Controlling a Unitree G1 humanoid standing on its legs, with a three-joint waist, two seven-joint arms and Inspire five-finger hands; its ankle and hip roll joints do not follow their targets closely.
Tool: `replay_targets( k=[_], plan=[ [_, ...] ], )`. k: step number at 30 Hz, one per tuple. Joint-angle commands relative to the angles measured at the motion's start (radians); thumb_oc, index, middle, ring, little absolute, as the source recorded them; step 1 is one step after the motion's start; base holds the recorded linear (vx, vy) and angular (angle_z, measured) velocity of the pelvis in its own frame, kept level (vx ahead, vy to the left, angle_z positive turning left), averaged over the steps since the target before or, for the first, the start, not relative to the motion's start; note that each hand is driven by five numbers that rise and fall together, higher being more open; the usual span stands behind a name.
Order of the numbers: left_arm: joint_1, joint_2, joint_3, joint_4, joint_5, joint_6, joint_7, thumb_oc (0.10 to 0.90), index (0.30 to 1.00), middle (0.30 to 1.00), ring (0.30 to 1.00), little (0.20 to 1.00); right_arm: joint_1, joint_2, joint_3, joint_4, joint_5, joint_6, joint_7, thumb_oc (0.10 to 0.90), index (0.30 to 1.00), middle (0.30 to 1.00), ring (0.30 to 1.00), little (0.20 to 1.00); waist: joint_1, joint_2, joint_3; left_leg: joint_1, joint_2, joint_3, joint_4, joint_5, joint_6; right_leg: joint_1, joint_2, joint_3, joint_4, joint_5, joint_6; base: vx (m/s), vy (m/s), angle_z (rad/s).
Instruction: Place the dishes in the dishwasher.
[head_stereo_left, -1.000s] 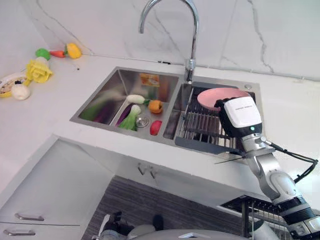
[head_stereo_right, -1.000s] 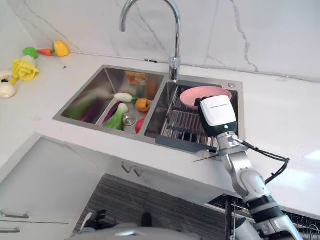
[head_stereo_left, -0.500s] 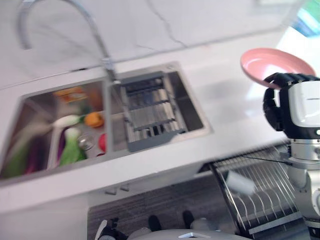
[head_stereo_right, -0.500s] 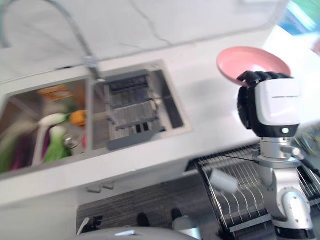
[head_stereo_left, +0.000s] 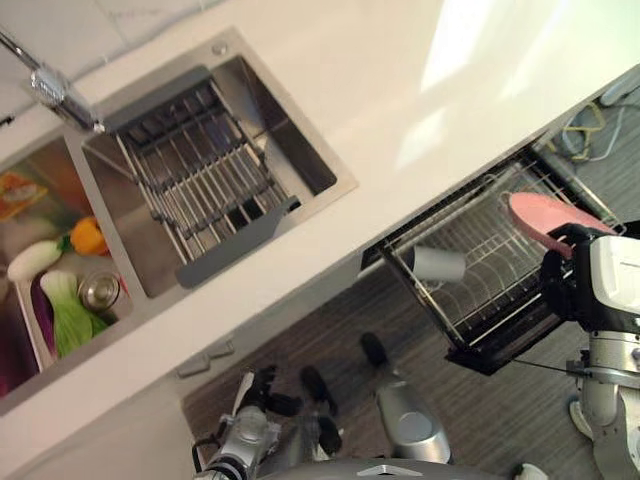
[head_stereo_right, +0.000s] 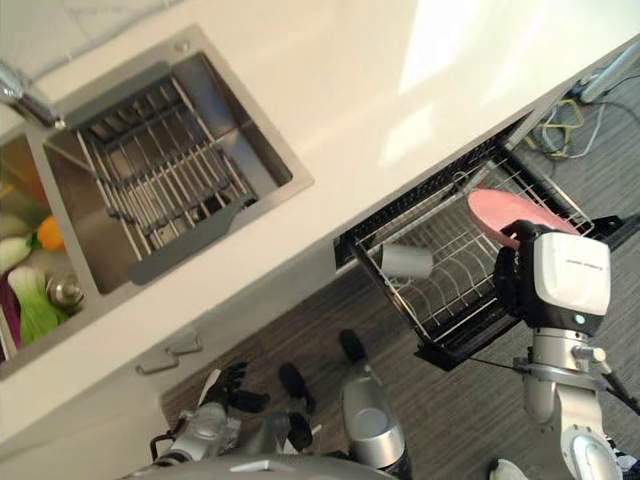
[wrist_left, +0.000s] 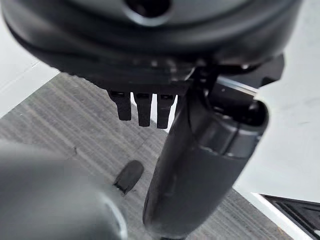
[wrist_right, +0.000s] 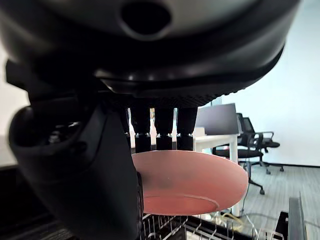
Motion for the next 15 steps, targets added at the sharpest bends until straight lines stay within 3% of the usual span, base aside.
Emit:
replay_targets(
  k=[1,4,6,7,11,13,14,15],
  plan=[
    [-0.003,0.094,0.001,0.057,0.000,0.003,0.036,0.800,0.900,0.900,0.900,0.900,-0.118,-0.032,-0.042,-0.050,-0.008,0.013,-0.092,0.400,0.300,0.300,0.300,0.300,0.063,-0.080,-0.037,0.073,0.000,0.037,0.043,-0.060,-0.039,-0.006,-0.055,-0.008,-0.020,0.036,0.088,-0.03,-0.012,0.09],
    [-0.006,0.095,-0.006,0.060,0.000,0.004,0.035,0.800,0.900,0.900,0.900,0.900,-0.132,-0.045,-0.014,0.002,-0.010,0.025,-0.085,0.400,0.300,0.300,0.300,0.300,0.071,-0.079,-0.026,0.064,0.000,0.030,0.051,-0.058,-0.041,-0.010,-0.059,-0.015,-0.015,0.035,0.086,-0.05,-0.020,0.27],
    [-0.014,0.096,-0.013,0.060,-0.002,0.002,0.037,0.800,0.900,0.900,0.900,0.900,-0.156,-0.061,0.030,0.099,-0.024,0.055,-0.104,0.400,0.300,0.300,0.300,0.300,0.082,-0.074,-0.010,0.052,0.000,0.018,0.058,-0.055,-0.043,-0.012,-0.065,-0.028,-0.012,0.034,0.083,-0.07,-0.042,0.24],
    [-0.018,0.101,-0.024,0.066,-0.001,0.001,0.035,0.800,0.900,0.900,0.900,0.900,-0.219,-0.088,0.117,0.275,-0.028,0.098,-0.108,0.400,0.300,0.300,0.300,0.300,0.106,-0.065,0.003,0.043,0.000,0.005,0.063,-0.044,-0.049,-0.010,-0.076,-0.045,-0.016,0.043,0.078,-0.05,-0.054,0.30],
    [-0.020,0.103,-0.018,0.075,0.007,0.006,0.036,0.800,0.900,0.900,0.900,0.900,-0.275,-0.083,0.178,0.398,-0.030,0.129,-0.109,0.400,0.300,0.300,0.300,0.300,0.121,-0.052,0.003,0.045,0.000,-0.008,0.058,-0.040,-0.054,0.004,-0.087,-0.060,-0.027,0.043,0.077,-0.01,-0.021,0.39],
    [-0.019,0.100,-0.019,0.073,-0.003,0.005,0.035,0.800,0.900,0.900,0.900,0.900,-0.291,-0.070,0.195,0.449,0.009,0.126,-0.111,0.513,0.469,0.469,0.469,0.469,0.129,-0.046,-0.001,0.046,0.000,-0.012,0.057,-0.039,-0.056,0.010,-0.091,-0.068,-0.032,0.041,0.075,-0.01,-0.015,0.13],
    [-0.019,0.099,-0.019,0.074,-0.004,0.004,0.033,0.800,0.900,0.900,0.900,0.900,-0.295,-0.071,0.201,0.454,0.013,0.126,-0.110,0.621,0.632,0.632,0.632,0.632,0.130,-0.045,-0.002,0.047,0.001,-0.012,0.056,-0.039,-0.057,0.013,-0.092,-0.070,-0.033,0.041,0.075,0.00,0.000,0.00],
    [-0.019,0.099,-0.019,0.074,-0.004,0.004,0.033,0.800,0.900,0.900,0.900,0.900,-0.295,-0.071,0.201,0.454,0.013,0.126,-0.110,0.621,0.632,0.632,0.632,0.632,0.130,-0.045,-0.002,0.047,0.001,-0.012,0.056,-0.039,-0.057,0.013,-0.092,-0.070,-0.033,0.041,0.075,0.00,0.000,0.00]
  ],
)
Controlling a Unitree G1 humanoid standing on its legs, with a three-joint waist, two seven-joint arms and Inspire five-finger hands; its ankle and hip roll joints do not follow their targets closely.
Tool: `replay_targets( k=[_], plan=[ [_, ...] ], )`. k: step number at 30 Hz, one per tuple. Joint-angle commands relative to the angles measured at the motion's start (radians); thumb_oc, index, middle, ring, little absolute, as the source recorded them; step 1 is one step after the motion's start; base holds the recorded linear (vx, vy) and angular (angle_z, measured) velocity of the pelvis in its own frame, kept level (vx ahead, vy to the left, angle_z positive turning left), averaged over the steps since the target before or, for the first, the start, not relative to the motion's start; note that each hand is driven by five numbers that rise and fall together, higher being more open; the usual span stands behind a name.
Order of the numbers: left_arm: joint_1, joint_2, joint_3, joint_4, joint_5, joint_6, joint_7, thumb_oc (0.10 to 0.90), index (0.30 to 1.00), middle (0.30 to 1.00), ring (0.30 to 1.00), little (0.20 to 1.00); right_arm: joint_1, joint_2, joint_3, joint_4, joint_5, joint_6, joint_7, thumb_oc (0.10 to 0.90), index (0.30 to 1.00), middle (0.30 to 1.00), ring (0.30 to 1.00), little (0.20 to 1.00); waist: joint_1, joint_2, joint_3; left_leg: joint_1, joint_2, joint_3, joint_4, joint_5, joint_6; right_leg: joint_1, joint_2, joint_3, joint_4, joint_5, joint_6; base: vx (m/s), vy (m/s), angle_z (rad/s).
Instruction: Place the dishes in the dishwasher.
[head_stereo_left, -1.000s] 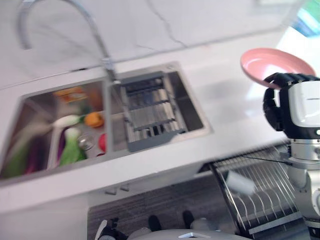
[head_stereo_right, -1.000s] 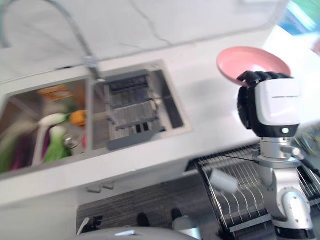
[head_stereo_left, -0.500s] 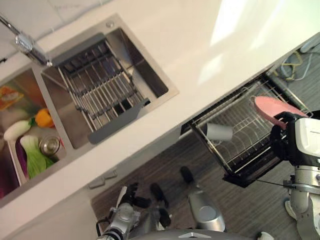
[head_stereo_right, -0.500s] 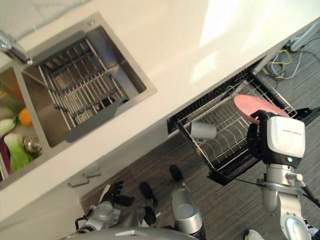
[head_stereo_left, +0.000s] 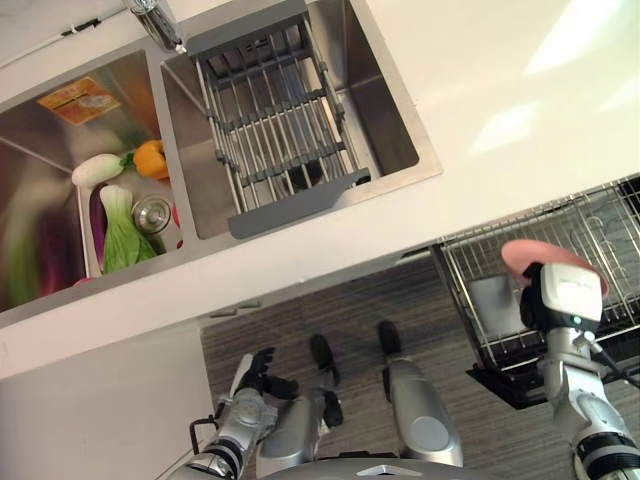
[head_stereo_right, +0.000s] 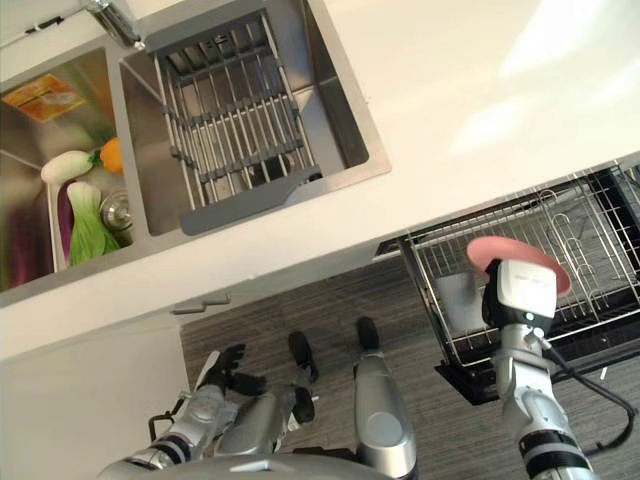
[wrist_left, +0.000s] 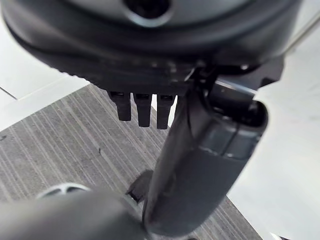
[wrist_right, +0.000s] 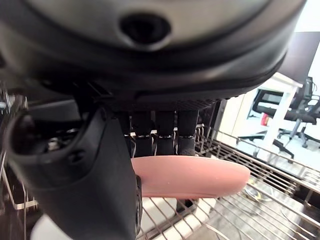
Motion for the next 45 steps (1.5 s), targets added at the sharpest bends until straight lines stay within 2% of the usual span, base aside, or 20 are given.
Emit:
replay_targets(
  k=[1,10,11,12,13,14,15,17,20,21,23,24,31,32,33,34,37,38,44,45],
  plan=[
    [0.046,0.051,0.004,0.061,-0.004,0.004,0.017,0.800,0.900,0.900,0.900,0.900,0.045,-0.013,-0.064,-0.153,0.064,-0.009,-0.029,0.800,0.900,0.900,0.900,0.900,-0.005,-0.065,-0.066,0.074,-0.005,0.029,0.051,-0.086,-0.070,0.073,-0.081,0.028,-0.196,0.120,0.118,0.00,-0.017,0.05],
    [0.052,0.044,0.000,0.047,0.003,0.011,-0.003,0.800,0.900,0.900,0.900,0.900,0.102,0.003,-0.188,-0.265,0.242,-0.080,-0.012,0.800,0.900,0.900,0.900,0.900,-0.010,-0.067,-0.093,0.087,0.005,0.027,0.055,-0.091,-0.075,0.097,-0.075,0.017,-0.203,0.106,0.109,0.01,-0.014,0.05],
    [0.058,0.044,0.000,0.043,0.005,0.020,-0.005,0.800,0.900,0.900,0.900,0.900,0.105,0.046,-0.238,-0.318,0.390,-0.127,-0.010,0.800,0.900,0.900,0.900,0.900,-0.015,-0.065,-0.098,0.099,0.007,0.027,0.056,-0.101,-0.074,0.109,-0.072,0.016,-0.203,0.095,0.109,0.05,0.001,0.00],
    [0.058,0.044,0.000,0.043,0.005,0.020,-0.005,0.800,0.900,0.900,0.900,0.900,0.105,0.046,-0.238,-0.318,0.390,-0.127,-0.010,0.800,0.900,0.900,0.900,0.900,-0.015,-0.065,-0.098,0.099,0.007,0.027,0.056,-0.101,-0.074,0.109,-0.072,0.016,-0.203,0.095,0.109,0.00,0.000,0.00],
    [0.057,0.044,0.002,0.048,0.005,0.023,-0.005,0.800,0.900,0.900,0.900,0.900,0.104,0.076,-0.260,-0.338,0.503,-0.169,-0.002,0.800,0.900,0.900,0.900,0.900,-0.014,-0.069,-0.102,0.096,0.008,0.029,0.057,-0.094,-0.076,0.107,-0.070,0.018,-0.204,0.101,0.107,0.00,0.000,0.00],
    [0.057,0.045,0.002,0.048,0.005,0.023,-0.005,0.800,0.900,0.900,0.900,0.900,0.105,0.076,-0.260,-0.338,0.503,-0.169,-0.002,0.800,0.900,0.900,0.900,0.900,-0.013,-0.069,-0.104,0.094,0.008,0.030,0.057,-0.094,-0.076,0.104,-0.070,0.019,-0.205,0.102,0.107,0.00,0.000,0.00],
    [0.055,0.050,0.012,0.054,0.012,0.032,-0.013,0.800,0.900,0.900,0.900,0.900,0.113,0.101,-0.304,-0.383,0.630,-0.222,0.015,0.800,0.900,0.900,0.900,0.900,-0.022,-0.073,-0.110,0.098,0.010,0.033,0.056,-0.094,-0.076,0.109,-0.066,0.020,-0.208,0.100,0.106,0.03,-0.014,-0.07],
    [0.055,0.055,0.027,0.054,0.016,0.038,-0.020,0.800,0.900,0.900,0.900,0.900,0.135,0.106,-0.367,-0.421,0.668,-0.240,0.022,0.800,0.900,0.900,0.900,0.900,-0.030,-0.078,-0.119,0.101,0.012,0.037,0.054,-0.095,-0.077,0.108,-0.062,0.024,-0.209,0.099,0.104,0.03,-0.013,-0.08],
    [0.059,0.057,0.034,0.058,0.017,0.037,-0.025,0.800,0.900,0.900,0.900,0.900,0.151,0.091,-0.451,-0.420,0.645,-0.216,-0.019,0.800,0.900,0.900,0.900,0.900,-0.035,-0.079,-0.129,0.107,0.013,0.041,0.053,-0.098,-0.076,0.112,-0.056,0.027,-0.211,0.096,0.103,0.04,0.004,-0.09],
    [0.063,0.061,0.035,0.052,0.008,0.034,-0.025,0.800,0.900,0.900,0.900,0.900,0.154,0.088,-0.520,-0.364,0.672,-0.205,-0.070,0.800,0.900,0.900,0.900,0.900,-0.038,-0.079,-0.137,0.105,0.015,0.044,0.051,-0.098,-0.077,0.109,-0.053,0.030,-0.212,0.097,0.103,-0.01,-0.009,-0.14],
    [0.062,0.061,0.033,0.052,0.003,0.033,-0.022,0.800,0.900,0.900,0.900,0.900,0.152,0.095,-0.546,-0.329,0.701,-0.203,-0.110,0.800,0.900,0.900,0.900,0.900,-0.040,-0.078,-0.138,0.105,0.016,0.044,0.050,-0.098,-0.077,0.107,-0.052,0.033,-0.212,0.097,0.102,0.00,-0.002,-0.10],
    [0.054,0.062,0.026,0.053,-0.008,0.041,-0.019,0.800,0.900,0.900,0.900,0.900,0.162,0.103,-0.608,-0.195,0.779,-0.180,-0.177,0.800,0.900,0.900,0.900,0.900,-0.047,-0.077,-0.142,0.101,0.018,0.041,0.048,-0.097,-0.078,0.104,-0.050,0.031,-0.213,0.095,0.101,-0.01,-0.008,-0.06],
    [0.046,0.054,0.007,0.062,-0.017,0.048,-0.027,0.800,0.900,0.900,0.900,0.900,0.211,0.097,-0.657,0.133,0.864,-0.109,-0.262,0.800,0.900,0.900,0.900,0.900,-0.054,-0.050,-0.154,0.101,0.015,0.023,0.046,-0.101,-0.076,0.105,-0.051,0.024,-0.202,0.080,0.095,0.00,0.003,0.01],
    [0.045,0.053,0.001,0.068,-0.018,0.051,-0.028,0.800,0.900,0.900,0.900,0.900,0.209,0.101,-0.648,0.180,0.876,-0.103,-0.259,0.718,0.778,0.778,0.778,0.778,-0.054,-0.047,-0.156,0.101,0.014,0.018,0.047,-0.101,-0.076,0.106,-0.051,0.023,-0.200,0.077,0.094,0.00,0.000,0.00],
    [0.045,0.053,0.000,0.069,-0.019,0.051,-0.028,0.800,0.900,0.900,0.900,0.900,0.206,0.097,-0.645,0.190,0.879,-0.108,-0.259,0.576,0.564,0.564,0.564,0.564,-0.055,-0.047,-0.156,0.100,0.014,0.017,0.047,-0.101,-0.076,0.106,-0.051,0.022,-0.200,0.077,0.093,0.00,0.000,0.00],
    [0.044,0.051,-0.010,0.070,-0.018,0.053,-0.035,0.800,0.900,0.900,0.900,0.900,0.188,0.111,-0.605,0.232,0.911,-0.116,-0.223,0.400,0.300,0.300,0.300,0.300,-0.050,-0.039,-0.158,0.100,0.013,0.012,0.049,-0.102,-0.076,0.110,-0.053,0.017,-0.197,0.073,0.091,0.00,0.000,0.00],
    [0.042,0.053,-0.008,0.073,-0.021,0.052,-0.040,0.800,0.900,0.900,0.900,0.900,0.160,0.128,-0.569,0.238,0.937,-0.149,-0.193,0.400,0.300,0.300,0.300,0.300,-0.051,-0.037,-0.157,0.102,0.013,0.006,0.050,-0.102,-0.075,0.115,-0.053,0.014,-0.195,0.069,0.089,0.00,0.000,0.00],
    [0.042,0.055,-0.012,0.075,-0.023,0.051,-0.041,0.800,0.900,0.900,0.900,0.900,0.127,0.139,-0.514,0.229,0.952,-0.182,-0.150,0.400,0.300,0.300,0.300,0.300,-0.044,-0.032,-0.156,0.102,0.013,0.005,0.051,-0.102,-0.075,0.118,-0.053,0.010,-0.195,0.069,0.090,-0.01,-0.004,0.04],
    [0.048,0.060,-0.032,0.069,-0.027,0.032,-0.043,0.800,0.900,0.900,0.900,0.900,-0.023,0.104,-0.306,0.299,0.876,-0.191,-0.083,0.400,0.300,0.300,0.300,0.300,-0.006,-0.022,-0.146,0.106,0.017,-0.005,0.061,-0.101,-0.078,0.138,-0.055,-0.005,-0.199,0.064,0.086,0.00,-0.009,0.04],
    [0.048,0.060,-0.032,0.069,-0.027,0.032,-0.043,0.800,0.900,0.900,0.900,0.900,-0.023,0.104,-0.306,0.299,0.876,-0.191,-0.083,0.400,0.300,0.300,0.300,0.300,-0.006,-0.022,-0.146,0.106,0.017,-0.005,0.061,-0.101,-0.078,0.138,-0.055,-0.005,-0.199,0.064,0.086,-0.01,-0.032,0.12]
  ],
)
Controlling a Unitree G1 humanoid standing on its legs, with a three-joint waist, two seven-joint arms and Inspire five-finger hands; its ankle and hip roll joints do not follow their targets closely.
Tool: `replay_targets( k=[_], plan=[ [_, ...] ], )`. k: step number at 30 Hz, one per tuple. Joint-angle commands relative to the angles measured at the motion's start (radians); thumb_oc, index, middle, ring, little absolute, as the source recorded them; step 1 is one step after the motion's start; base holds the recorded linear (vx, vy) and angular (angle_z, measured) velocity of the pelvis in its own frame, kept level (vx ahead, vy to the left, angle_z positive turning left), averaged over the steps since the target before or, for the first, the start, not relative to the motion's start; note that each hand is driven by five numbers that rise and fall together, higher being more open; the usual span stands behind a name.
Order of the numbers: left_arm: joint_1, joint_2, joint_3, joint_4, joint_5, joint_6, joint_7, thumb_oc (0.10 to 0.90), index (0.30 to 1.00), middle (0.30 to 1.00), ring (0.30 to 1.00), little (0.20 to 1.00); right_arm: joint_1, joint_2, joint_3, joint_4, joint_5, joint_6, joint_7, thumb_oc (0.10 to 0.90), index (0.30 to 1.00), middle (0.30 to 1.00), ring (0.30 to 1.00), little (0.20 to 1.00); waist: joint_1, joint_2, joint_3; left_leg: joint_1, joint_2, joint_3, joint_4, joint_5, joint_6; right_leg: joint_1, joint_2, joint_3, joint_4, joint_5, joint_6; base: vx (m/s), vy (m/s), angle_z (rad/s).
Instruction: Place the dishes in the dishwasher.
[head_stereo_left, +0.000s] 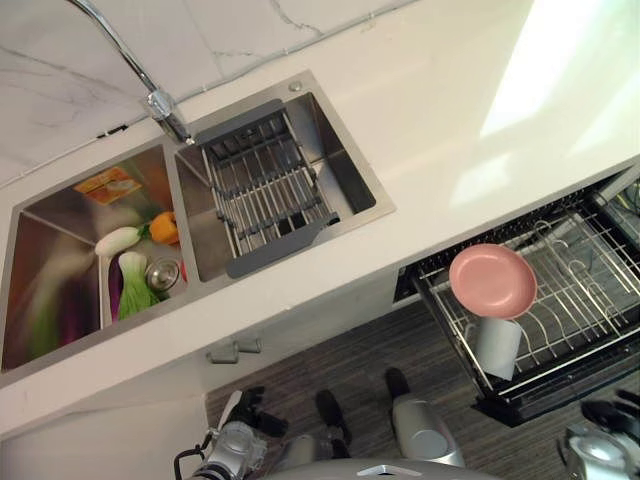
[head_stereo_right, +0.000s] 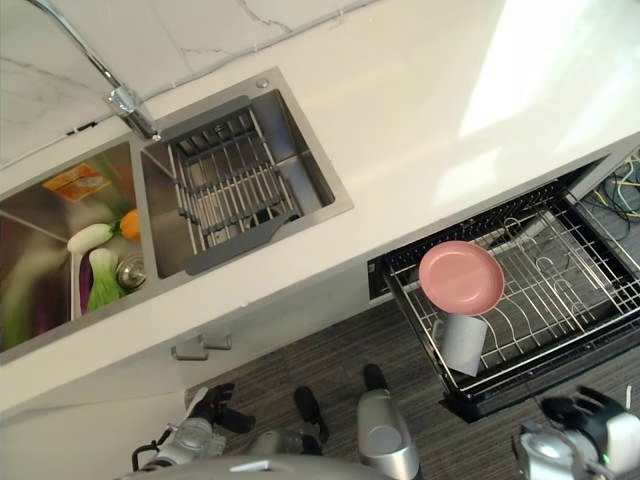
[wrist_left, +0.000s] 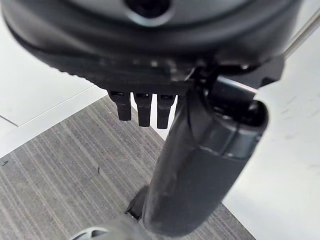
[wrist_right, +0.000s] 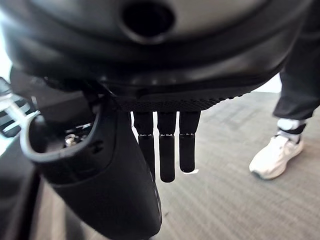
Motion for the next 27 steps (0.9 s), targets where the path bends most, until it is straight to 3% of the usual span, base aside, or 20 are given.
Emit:
replay_targets(
  k=[1,5,10,12,14,15,16,20,27],
  plan=[
    [-0.036,0.039,-0.017,0.024,-0.013,-0.022,0.012,0.800,0.900,0.900,0.900,0.900,-0.141,-0.105,0.073,-0.088,-0.133,-0.071,0.037,0.400,0.300,0.300,0.300,0.300,0.061,-0.048,0.024,0.078,-0.005,-0.015,0.066,-0.058,-0.056,0.121,-0.078,-0.002,-0.217,0.102,0.098,0.00,-0.034,0.13],
    [-0.033,0.041,-0.049,0.022,0.015,-0.028,0.005,0.800,0.900,0.900,0.900,0.900,-0.244,-0.164,0.167,-0.118,-0.219,-0.058,0.070,0.400,0.300,0.300,0.300,0.300,0.097,-0.041,0.013,0.089,-0.007,-0.036,0.063,-0.055,-0.060,0.152,-0.089,-0.026,-0.227,0.094,0.095,0.01,-0.038,0.16],
    [-0.039,0.041,-0.073,0.019,0.017,-0.032,-0.002,0.800,0.900,0.900,0.900,0.900,-0.353,-0.200,0.246,-0.061,-0.218,-0.063,0.092,0.400,0.300,0.300,0.300,0.300,0.119,-0.034,0.004,0.100,-0.010,-0.050,0.059,-0.052,-0.065,0.182,-0.099,-0.049,-0.243,0.093,0.095,0.02,-0.028,0.25],
    [-0.050,0.044,-0.091,0.024,0.003,-0.034,-0.017,0.800,0.900,0.900,0.900,0.900,-0.463,-0.235,0.349,0.019,-0.213,-0.060,0.169,0.400,0.300,0.300,0.300,0.300,0.150,-0.027,-0.011,0.109,-0.014,-0.069,0.055,-0.046,-0.069,0.215,-0.110,-0.080,-0.261,0.090,0.094,0.03,-0.047,0.26],
    [-0.052,0.043,-0.094,0.023,-0.008,-0.036,-0.022,0.800,0.900,0.900,0.900,0.900,-0.484,-0.240,0.366,0.038,-0.210,-0.058,0.186,0.400,0.300,0.300,0.300,0.300,0.154,-0.027,-0.016,0.113,-0.015,-0.076,0.052,-0.044,-0.071,0.224,-0.113,-0.091,-0.265,0.089,0.095,0.04,-0.034,0.27],
    [-0.055,0.037,-0.092,0.022,-0.039,-0.042,-0.035,0.800,0.900,0.900,0.900,0.900,-0.490,-0.242,0.374,0.048,-0.211,-0.055,0.197,0.552,0.528,0.528,0.528,0.528,0.165,-0.028,-0.024,0.117,-0.017,-0.088,0.048,-0.041,-0.072,0.237,-0.117,-0.106,-0.269,0.088,0.095,0.05,-0.034,0.24],
    [-0.055,0.037,-0.092,0.021,-0.039,-0.042,-0.035,0.800,0.900,0.900,0.900,0.900,-0.491,-0.242,0.374,0.049,-0.211,-0.056,0.197,0.800,0.900,0.900,0.900,0.900,0.163,-0.028,-0.024,0.118,-0.017,-0.089,0.048,-0.041,-0.072,0.239,-0.117,-0.107,-0.269,0.087,0.095,0.05,-0.041,0.38],
    [-0.059,0.028,-0.103,0.013,-0.053,-0.050,-0.053,0.800,0.900,0.900,0.900,0.900,-0.470,-0.213,0.368,0.121,-0.187,-0.063,0.209,0.800,0.900,0.900,0.900,0.900,0.172,-0.031,-0.039,0.129,-0.023,-0.116,0.036,-0.036,-0.073,0.268,-0.124,-0.145,-0.274,0.080,0.096,0.03,-0.034,0.41],
    [-0.046,0.032,-0.056,0.059,-0.038,-0.034,-0.075,0.800,0.900,0.900,0.900,0.900,-0.291,-0.072,0.335,0.314,-0.081,-0.073,0.317,0.800,0.900,0.900,0.900,0.900,0.166,-0.057,-0.066,0.141,-0.030,-0.151,0.023,-0.037,-0.071,0.300,-0.123,-0.189,-0.278,0.069,0.094,0.04,-0.032,0.30]
  ],
)
